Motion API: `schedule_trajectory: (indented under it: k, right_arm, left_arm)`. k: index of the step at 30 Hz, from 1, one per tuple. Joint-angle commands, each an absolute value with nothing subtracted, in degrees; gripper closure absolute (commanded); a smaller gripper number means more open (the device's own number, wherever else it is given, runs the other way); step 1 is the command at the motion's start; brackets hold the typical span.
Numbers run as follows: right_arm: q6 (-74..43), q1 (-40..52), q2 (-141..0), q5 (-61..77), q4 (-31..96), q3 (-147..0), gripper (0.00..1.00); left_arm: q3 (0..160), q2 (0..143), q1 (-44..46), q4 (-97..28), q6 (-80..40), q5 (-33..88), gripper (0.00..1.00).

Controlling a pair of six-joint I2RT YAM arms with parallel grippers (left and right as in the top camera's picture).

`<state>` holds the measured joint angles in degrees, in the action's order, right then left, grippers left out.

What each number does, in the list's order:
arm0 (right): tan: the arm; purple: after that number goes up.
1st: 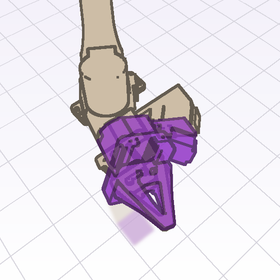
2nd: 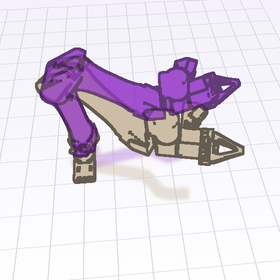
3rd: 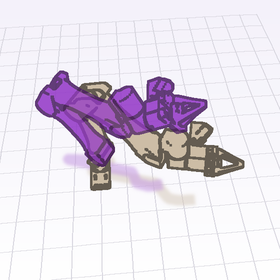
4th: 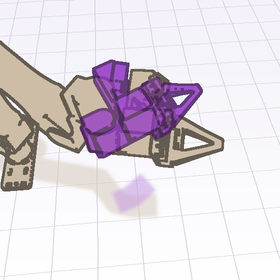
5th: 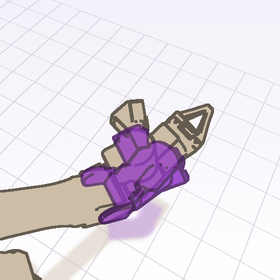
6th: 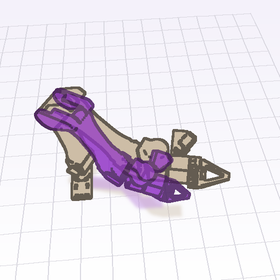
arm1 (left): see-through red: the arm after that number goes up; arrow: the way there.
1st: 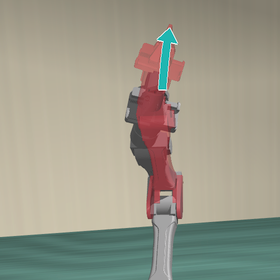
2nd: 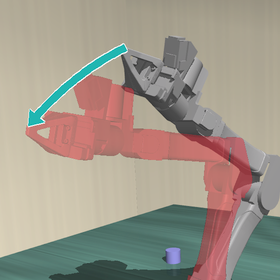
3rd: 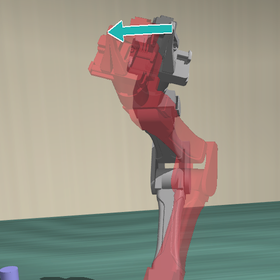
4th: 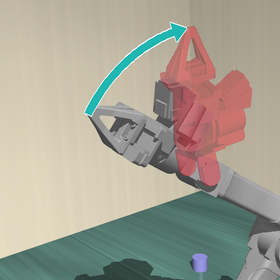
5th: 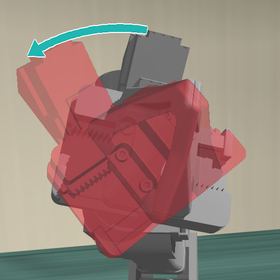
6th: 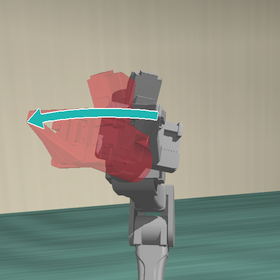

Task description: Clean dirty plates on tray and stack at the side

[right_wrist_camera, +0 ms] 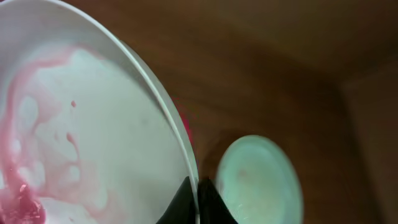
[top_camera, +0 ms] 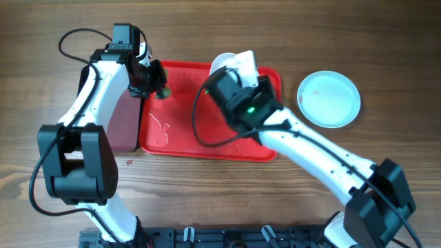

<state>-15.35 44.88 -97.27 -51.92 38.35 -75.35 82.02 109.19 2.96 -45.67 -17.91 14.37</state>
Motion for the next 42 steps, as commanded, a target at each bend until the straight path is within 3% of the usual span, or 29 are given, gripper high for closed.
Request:
schedule_trajectory:
  k: [1,11,21,24,30,33,38,42]
  right_arm:
    - [-10.66,49.10,-96.31,-69.52,36.71,-75.31,0.96]
    - [-0.56,54.54,-96.31,-87.05,29.74,-75.31,0.96]
    - [1.06,55.33,-96.31,-85.12,26.96,-75.31,0.96]
    - [-0.27,55.09,-96.31,-72.25,28.84,-75.29,0.96]
    - [-18.92,49.45,-96.27,-42.24,42.50,-75.31,0.96]
    - [-22.52,40.58,-95.20,-21.12,44.03,-75.31,0.96]
    - [-21.08,21.61,-91.44,-0.56,44.66,-75.31,0.96]
    - [-21.15,3.62,-91.18,3.68,49.91,-75.29,0.96]
  left_arm:
    - [81.62,108.97,3.16,-45.45,-18.48,13.78,0.96]
    - [81.62,108.97,3.16,-45.21,-18.48,13.78,0.96]
    - [81.62,108.97,3.16,-44.60,-18.48,13.78,0.96]
    - [81.62,108.97,3.16,-44.60,-18.48,13.78,0.96]
    - [81.62,108.97,3.16,-44.62,-18.48,13.78,0.96]
    - [81.62,108.97,3.16,-44.60,-18.48,13.76,0.96]
    - [81.62,108.97,3.16,-44.62,-18.48,13.15,0.96]
    - [81.62,108.97,3.16,-44.62,-18.48,13.17,0.96]
